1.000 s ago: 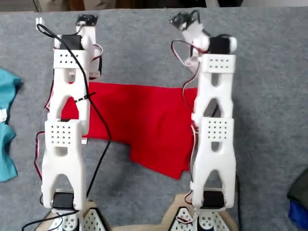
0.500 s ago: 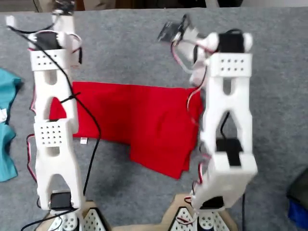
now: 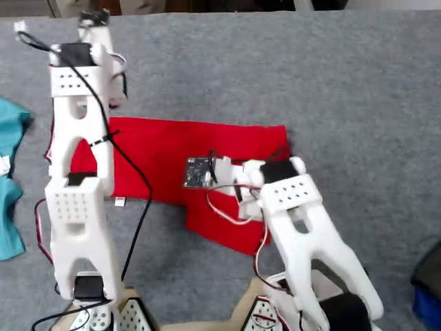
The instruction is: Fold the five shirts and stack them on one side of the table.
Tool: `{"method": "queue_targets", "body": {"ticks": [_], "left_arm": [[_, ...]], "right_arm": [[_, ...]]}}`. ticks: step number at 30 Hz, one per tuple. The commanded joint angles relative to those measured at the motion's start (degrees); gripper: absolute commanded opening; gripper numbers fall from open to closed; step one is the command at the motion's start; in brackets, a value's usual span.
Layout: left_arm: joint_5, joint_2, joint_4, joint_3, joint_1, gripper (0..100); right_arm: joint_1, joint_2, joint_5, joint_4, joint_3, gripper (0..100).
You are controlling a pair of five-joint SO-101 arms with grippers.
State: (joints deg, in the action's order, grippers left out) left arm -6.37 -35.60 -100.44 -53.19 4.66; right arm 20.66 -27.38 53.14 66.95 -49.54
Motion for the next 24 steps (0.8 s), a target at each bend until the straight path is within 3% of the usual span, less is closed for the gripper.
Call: {"method": "queue_targets", "body": {"ticks": [1,7,14,24], "left_arm": [[-0.4,16.8,0.2,18.6,-2.2,2],[-2.6,28.9,5.4,34.2,-0.2,2],[-7.5,35.2,10.8,47.3,6.9,2],[-7.5,36.7,15.4,54.9,9.4,2]], "right_arm": [[1.5,-1.8,-3.3,-1.1,-1.0,2.3],[7.3,-1.1,-4.1,-3.0,-4.7,14.5],[15.1,-0.9,-8.5,-6.4,-8.2,14.9],[15.2,5.6,-10.0,-8.8,-11.0,14.9]]}}
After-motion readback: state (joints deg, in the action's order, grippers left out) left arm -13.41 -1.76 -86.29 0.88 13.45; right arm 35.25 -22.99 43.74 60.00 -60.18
